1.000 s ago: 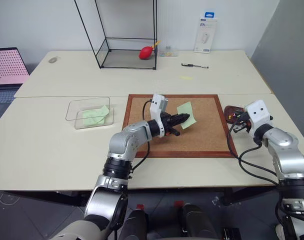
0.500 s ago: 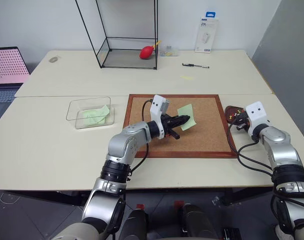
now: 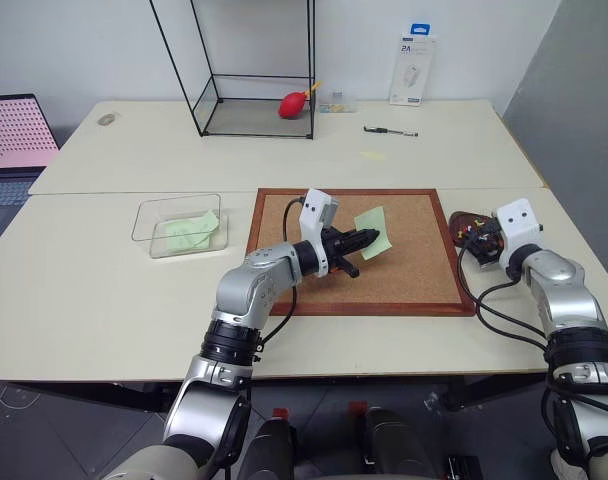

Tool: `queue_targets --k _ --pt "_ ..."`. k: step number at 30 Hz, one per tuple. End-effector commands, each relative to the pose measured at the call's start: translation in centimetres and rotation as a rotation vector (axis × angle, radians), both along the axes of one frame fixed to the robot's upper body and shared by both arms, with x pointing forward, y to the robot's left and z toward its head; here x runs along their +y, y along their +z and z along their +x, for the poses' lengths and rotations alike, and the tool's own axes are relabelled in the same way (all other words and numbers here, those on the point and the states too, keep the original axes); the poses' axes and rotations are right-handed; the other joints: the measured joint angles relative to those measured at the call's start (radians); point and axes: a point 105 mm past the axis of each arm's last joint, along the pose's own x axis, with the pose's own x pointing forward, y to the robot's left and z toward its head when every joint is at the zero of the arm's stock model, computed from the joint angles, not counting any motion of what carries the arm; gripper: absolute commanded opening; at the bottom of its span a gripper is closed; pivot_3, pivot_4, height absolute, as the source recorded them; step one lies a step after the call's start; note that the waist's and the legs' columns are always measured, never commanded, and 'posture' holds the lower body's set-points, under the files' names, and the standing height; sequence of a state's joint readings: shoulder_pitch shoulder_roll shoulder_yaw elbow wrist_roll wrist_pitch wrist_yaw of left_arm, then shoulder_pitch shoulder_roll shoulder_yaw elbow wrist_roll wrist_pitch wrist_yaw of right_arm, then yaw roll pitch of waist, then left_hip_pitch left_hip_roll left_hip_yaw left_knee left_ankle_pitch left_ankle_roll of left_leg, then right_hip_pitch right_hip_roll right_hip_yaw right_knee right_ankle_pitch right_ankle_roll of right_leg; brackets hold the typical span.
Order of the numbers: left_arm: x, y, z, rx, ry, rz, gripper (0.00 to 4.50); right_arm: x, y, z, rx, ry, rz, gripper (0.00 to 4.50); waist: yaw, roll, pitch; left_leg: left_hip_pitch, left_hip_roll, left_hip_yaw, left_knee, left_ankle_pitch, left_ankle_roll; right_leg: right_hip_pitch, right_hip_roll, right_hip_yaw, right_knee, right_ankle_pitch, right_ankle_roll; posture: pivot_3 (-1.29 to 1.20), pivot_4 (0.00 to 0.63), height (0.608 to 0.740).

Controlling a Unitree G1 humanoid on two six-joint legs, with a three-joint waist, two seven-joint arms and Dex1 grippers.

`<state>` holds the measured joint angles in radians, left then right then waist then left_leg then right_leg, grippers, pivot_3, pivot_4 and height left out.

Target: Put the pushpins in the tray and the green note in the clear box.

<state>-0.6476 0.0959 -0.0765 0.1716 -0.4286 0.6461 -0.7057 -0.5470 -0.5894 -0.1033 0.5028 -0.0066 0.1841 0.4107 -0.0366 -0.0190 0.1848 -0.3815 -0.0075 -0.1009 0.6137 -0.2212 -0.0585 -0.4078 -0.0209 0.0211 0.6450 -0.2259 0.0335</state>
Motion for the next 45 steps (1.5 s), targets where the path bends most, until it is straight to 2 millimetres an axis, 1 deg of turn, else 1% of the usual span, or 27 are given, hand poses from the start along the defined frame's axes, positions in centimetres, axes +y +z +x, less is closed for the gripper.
queue_targets --k 1,3,5,7,9,13,15,16,18,19,24,27,32,39,41,42,44,45 --pt "0.3 2.3 0.8 -0.099 0.038 0.005 0.00 0.1 5.0 -0.2 -0.179 0.034 0.005 4.47 0.000 0.000 0.000 0.000 0.000 0.000 0.000 0.000 0.000 0.000 0.000 0.000 0.000 0.000 0.000 0.00 0.150 0.740" --pt "1.1 3.1 1.3 -0.145 0.082 0.025 0.00 1.3 6.1 -0.6 -0.214 0.105 0.031 4.47 0.000 0.000 0.000 0.000 0.000 0.000 0.000 0.000 0.000 0.000 0.000 0.000 0.000 0.000 0.000 0.00 0.150 0.740" --pt "2.3 4.3 1.9 -0.190 0.139 0.043 0.00 3.1 6.8 -1.3 -0.228 0.211 0.074 4.47 -0.003 0.000 0.000 0.000 0.000 0.000 0.000 0.000 0.000 0.000 0.000 0.000 0.000 0.000 0.000 0.00 0.150 0.740" --pt "3.9 5.4 2.4 -0.238 0.202 0.074 0.00 5.5 7.5 -2.3 -0.233 0.353 0.119 4.47 -0.006 0.000 0.000 0.000 0.000 0.000 0.000 0.000 0.000 0.000 0.000 0.000 0.000 0.000 0.000 0.00 0.150 0.740" --pt "5.9 6.1 2.8 -0.284 0.270 0.129 0.00 7.9 8.0 -3.2 -0.232 0.480 0.149 4.47 -0.009 0.000 0.000 0.000 0.001 -0.001 0.000 0.000 0.000 0.000 0.001 -0.001 0.000 0.000 0.000 0.00 0.150 0.740" --pt "11.3 6.4 3.6 -0.319 0.452 0.265 0.00 12.3 8.6 -5.1 -0.180 0.709 0.203 4.47 -0.014 0.000 0.001 0.000 0.001 -0.001 0.000 0.000 0.000 0.000 0.001 -0.001 0.000 0.000 0.000 0.00 0.150 0.740" --pt "13.6 6.5 3.8 -0.314 0.531 0.307 0.00 13.7 8.9 -5.8 -0.155 0.781 0.217 4.47 -0.015 0.001 0.001 0.001 0.001 -0.002 0.000 0.000 0.000 0.000 0.001 -0.001 0.000 0.000 0.000 0.00 0.150 0.740" --pt "15.4 6.6 4.0 -0.306 0.585 0.325 0.00 14.7 9.0 -6.1 -0.141 0.830 0.217 4.47 -0.013 0.000 0.001 0.000 0.001 -0.002 0.000 0.000 0.000 0.000 0.001 -0.002 0.000 0.000 0.000 0.00 0.150 0.740" --pt "18.7 6.9 4.0 -0.294 0.681 0.372 0.00 16.1 9.0 -6.8 -0.101 0.909 0.224 4.47 -0.014 0.000 0.001 0.000 0.001 -0.003 0.000 0.000 0.000 0.000 0.000 -0.002 0.000 0.000 0.000 0.00 0.150 0.740" --pt "19.9 6.9 4.0 -0.294 0.711 0.400 0.00 16.6 9.1 -7.0 -0.084 0.938 0.224 4.47 -0.014 -0.001 0.002 0.000 0.001 -0.003 0.000 0.000 0.000 0.000 0.000 -0.003 0.000 0.000 0.000 0.00 0.150 0.740" --pt "24.4 6.7 3.9 -0.310 0.822 0.540 0.00 18.0 9.3 -7.3 -0.052 1.008 0.214 4.47 -0.009 -0.001 0.002 -0.001 0.001 -0.004 0.000 0.000 0.000 -0.001 0.000 -0.004 0.000 0.000 0.000 0.00 0.150 0.740" --pt "25.9 6.1 3.9 -0.327 0.845 0.641 0.00 19.0 9.3 -7.6 -0.036 1.043 0.214 4.47 -0.003 -0.001 0.002 -0.001 0.001 -0.004 0.000 0.000 0.000 -0.001 0.000 -0.004 -0.001 0.000 0.000 0.00 0.150 0.740" --pt "27.5 4.8 4.0 -0.323 0.866 0.729 0.00 20.1 9.0 -7.9 -0.023 1.074 0.219 4.47 0.004 -0.001 0.002 -0.002 0.001 -0.004 0.000 0.000 0.000 -0.002 0.000 -0.004 -0.001 0.000 0.000 0.00 0.150 0.740" --pt "28.0 3.5 4.6 -0.309 0.864 0.760 0.00 20.8 8.8 -8.1 -0.018 1.086 0.220 4.47 0.004 -0.001 0.002 -0.003 0.001 -0.004 0.000 0.000 0.000 -0.003 0.000 -0.004 0.000 0.000 0.000 0.00 0.150 0.740" --pt "28.1 3.5 4.6 -0.314 0.866 0.768 0.40 20.7 8.7 -8.1 -0.018 1.084 0.218 4.50 0.004 -0.001 0.002 -0.003 0.001 -0.004 0.000 0.000 0.000 -0.003 0.000 -0.004 0.000 0.000 0.000 0.00 0.150 0.740" --pt "28.0 3.5 4.6 -0.315 0.864 0.769 0.51 20.7 8.7 -8.1 -0.017 1.082 0.216 4.50 0.004 -0.001 0.002 -0.003 0.001 -0.004 0.000 0.000 0.000 -0.003 0.000 -0.004 0.000 0.000 0.000 0.00 0.150 0.740" --pt "28.0 3.5 4.6 -0.316 0.862 0.768 0.93 20.7 8.7 -8.1 -0.016 1.078 0.213 4.50 0.004 -0.001 0.002 -0.003 0.001 -0.004 0.000 0.000 0.000 -0.003 0.000 -0.004 0.000 0.000 0.000 0.00 0.150 0.740" --pt "27.9 3.5 4.6 -0.315 0.860 0.764 1.06 20.6 8.7 -8.1 -0.016 1.076 0.213 4.50 0.004 -0.001 0.002 -0.003 0.001 -0.004 0.000 0.000 0.000 -0.003 0.000 -0.004 0.000 0.000 0.000 0.00 0.150 0.740"
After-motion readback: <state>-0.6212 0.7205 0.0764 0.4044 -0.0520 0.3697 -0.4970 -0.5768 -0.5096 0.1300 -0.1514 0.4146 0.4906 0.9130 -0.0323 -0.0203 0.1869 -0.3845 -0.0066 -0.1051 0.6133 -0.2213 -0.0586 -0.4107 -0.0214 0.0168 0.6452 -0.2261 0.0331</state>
